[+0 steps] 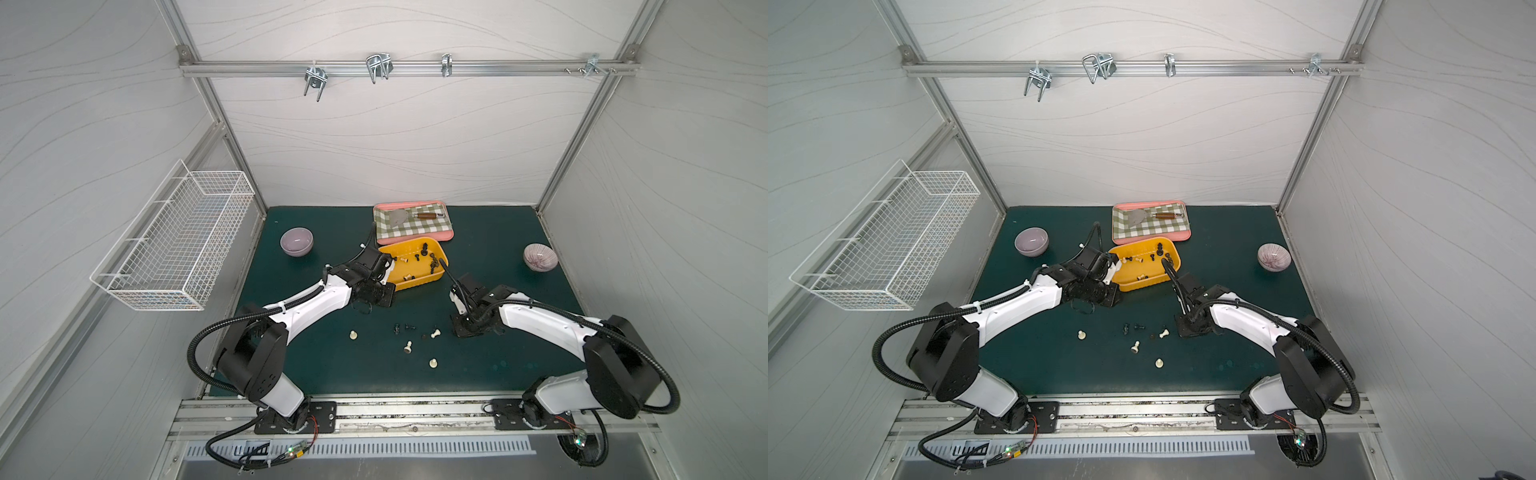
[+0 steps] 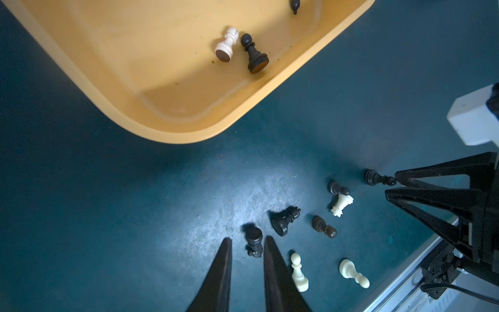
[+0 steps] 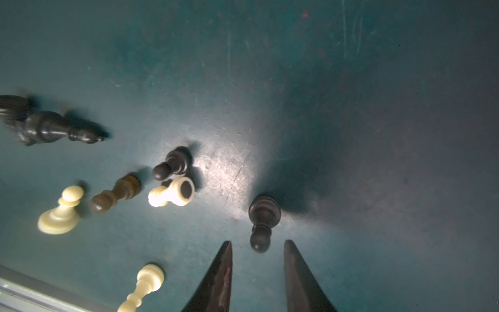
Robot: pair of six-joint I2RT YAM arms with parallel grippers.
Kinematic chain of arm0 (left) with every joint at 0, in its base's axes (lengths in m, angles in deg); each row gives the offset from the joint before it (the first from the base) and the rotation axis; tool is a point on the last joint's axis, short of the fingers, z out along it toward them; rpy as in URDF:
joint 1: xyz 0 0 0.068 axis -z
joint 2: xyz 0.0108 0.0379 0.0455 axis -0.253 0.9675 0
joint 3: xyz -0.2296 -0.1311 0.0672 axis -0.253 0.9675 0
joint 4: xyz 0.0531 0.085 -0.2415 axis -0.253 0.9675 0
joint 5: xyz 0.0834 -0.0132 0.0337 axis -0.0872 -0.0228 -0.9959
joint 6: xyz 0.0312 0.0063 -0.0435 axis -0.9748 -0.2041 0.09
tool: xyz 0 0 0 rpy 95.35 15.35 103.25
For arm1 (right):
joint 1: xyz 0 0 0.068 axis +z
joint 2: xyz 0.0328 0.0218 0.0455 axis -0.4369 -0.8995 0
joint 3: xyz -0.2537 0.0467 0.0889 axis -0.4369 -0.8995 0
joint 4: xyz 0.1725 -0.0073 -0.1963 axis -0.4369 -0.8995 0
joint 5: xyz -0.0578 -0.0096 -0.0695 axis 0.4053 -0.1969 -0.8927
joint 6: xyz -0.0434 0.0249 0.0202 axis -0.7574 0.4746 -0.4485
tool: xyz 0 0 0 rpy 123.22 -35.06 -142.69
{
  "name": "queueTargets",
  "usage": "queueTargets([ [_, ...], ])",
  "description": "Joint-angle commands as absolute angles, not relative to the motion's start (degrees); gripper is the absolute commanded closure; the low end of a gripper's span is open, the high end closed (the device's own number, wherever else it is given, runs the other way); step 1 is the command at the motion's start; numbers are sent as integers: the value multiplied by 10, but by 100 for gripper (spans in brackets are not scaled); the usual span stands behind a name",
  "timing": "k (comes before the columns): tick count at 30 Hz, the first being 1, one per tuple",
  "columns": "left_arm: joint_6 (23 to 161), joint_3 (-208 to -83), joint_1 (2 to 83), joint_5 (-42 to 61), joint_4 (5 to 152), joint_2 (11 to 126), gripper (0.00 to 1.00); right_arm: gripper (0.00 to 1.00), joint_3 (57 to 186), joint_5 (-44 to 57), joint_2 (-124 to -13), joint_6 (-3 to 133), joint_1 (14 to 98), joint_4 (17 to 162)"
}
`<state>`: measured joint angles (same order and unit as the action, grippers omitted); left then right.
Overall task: Put the chess pieces into the storage box
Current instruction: Pick up the chess piece at the center of the board.
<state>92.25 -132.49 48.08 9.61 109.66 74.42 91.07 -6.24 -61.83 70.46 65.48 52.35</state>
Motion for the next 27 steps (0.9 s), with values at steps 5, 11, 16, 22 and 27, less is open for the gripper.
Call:
queueTargets([
  [5, 926, -1323, 482, 93, 1077, 729, 77, 69, 922, -78, -641, 716, 659, 529],
  [11, 924, -1319, 483, 93, 1076, 727, 77, 73, 924, -85, -647, 723, 662, 533],
  [16, 920, -1319, 483, 92, 1079, 729, 77, 74, 924, -91, -646, 728, 664, 535],
  [22, 917, -1319, 483, 94, 1080, 731, 77, 73, 927, -89, -655, 730, 665, 537],
  [27, 916, -1319, 483, 93, 1079, 731, 78, 73, 931, -93, -657, 730, 667, 537],
])
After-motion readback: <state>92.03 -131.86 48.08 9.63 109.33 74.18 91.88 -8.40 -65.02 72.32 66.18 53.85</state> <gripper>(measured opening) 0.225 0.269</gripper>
